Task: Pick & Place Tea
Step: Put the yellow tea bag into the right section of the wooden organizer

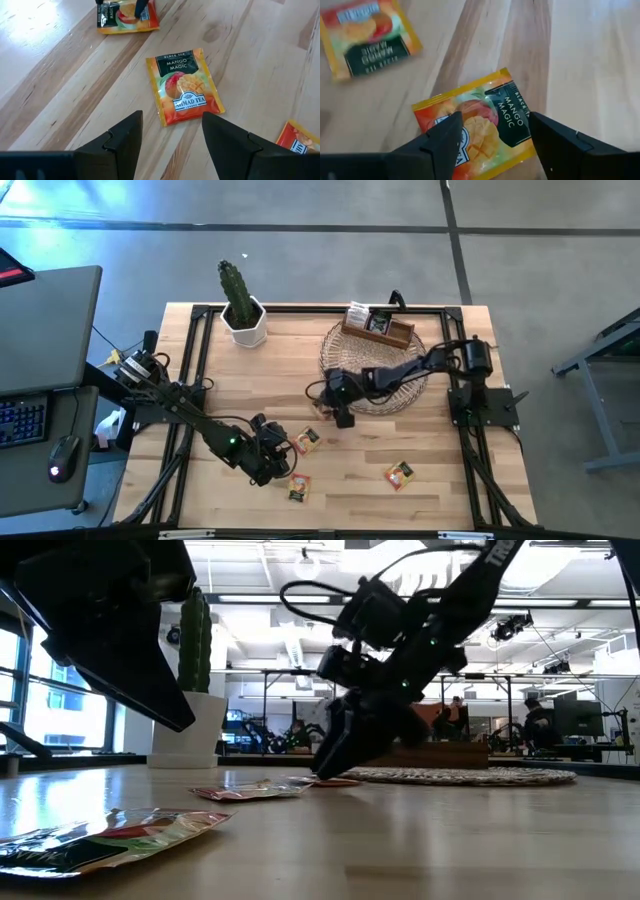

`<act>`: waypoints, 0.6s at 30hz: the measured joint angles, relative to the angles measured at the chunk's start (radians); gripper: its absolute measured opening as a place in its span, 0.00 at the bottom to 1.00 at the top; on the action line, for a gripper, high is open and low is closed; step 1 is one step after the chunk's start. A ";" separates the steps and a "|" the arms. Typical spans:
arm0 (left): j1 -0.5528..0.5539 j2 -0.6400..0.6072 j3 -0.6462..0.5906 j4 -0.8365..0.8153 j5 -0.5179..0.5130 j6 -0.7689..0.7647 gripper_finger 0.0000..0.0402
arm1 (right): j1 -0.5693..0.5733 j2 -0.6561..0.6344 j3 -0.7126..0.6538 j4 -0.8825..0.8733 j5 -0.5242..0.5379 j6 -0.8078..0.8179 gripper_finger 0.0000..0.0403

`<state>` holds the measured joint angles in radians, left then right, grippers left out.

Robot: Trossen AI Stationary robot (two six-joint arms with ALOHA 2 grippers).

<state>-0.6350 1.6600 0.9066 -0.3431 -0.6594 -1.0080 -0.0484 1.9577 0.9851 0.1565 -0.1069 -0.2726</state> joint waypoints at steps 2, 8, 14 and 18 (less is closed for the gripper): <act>0.000 0.000 0.000 -0.001 0.002 0.000 0.50 | -0.009 0.021 0.000 0.002 -0.036 0.036 0.57; 0.000 0.000 0.000 -0.007 0.004 0.000 0.50 | 0.016 0.024 0.002 -0.019 -0.033 0.054 0.56; 0.000 0.000 0.000 -0.013 0.010 0.000 0.50 | 0.047 -0.051 0.012 -0.053 -0.025 0.022 0.56; 0.000 0.000 0.000 -0.017 0.022 0.000 0.50 | 0.051 -0.088 0.023 -0.025 -0.023 -0.002 0.56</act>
<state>-0.6350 1.6604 0.9066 -0.3603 -0.6373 -1.0078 0.0021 1.8699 1.0083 0.1318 -0.1300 -0.2741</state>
